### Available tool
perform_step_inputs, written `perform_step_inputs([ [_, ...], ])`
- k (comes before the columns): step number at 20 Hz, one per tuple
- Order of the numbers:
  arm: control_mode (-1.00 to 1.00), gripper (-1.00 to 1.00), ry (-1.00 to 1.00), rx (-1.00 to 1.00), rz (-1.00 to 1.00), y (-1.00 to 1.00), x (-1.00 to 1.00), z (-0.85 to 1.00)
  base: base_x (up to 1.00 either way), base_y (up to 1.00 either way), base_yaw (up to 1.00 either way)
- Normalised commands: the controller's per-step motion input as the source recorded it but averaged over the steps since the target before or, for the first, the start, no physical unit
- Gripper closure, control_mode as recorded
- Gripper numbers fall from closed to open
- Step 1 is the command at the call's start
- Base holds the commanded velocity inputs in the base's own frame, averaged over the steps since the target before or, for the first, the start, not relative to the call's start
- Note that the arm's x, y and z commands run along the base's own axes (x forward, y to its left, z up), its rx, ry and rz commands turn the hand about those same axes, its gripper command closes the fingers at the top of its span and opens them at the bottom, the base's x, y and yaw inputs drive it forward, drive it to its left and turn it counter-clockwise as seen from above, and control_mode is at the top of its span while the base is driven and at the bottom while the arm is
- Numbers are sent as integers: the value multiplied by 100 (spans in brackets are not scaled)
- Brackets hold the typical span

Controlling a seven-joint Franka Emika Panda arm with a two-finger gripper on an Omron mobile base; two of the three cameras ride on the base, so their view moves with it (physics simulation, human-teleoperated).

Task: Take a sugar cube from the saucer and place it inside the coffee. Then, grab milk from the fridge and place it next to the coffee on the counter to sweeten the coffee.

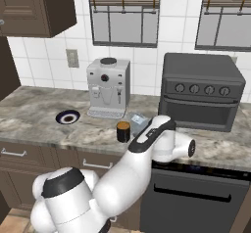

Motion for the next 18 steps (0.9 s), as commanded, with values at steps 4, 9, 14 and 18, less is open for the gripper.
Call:
perform_step_inputs([
  [4, -100, 100, 0, 0, -4, -5, 19, -44, 0, 0, 0],
  [9, -100, 100, 0, 0, -5, 0, 32, -32, 0, 0, 0],
  [14, -100, 100, 0, 0, -5, 0, 30, -23, 0, 0, 0],
  [18, -100, 100, 0, 0, -4, -6, 15, -28, 0, 0, 0],
])
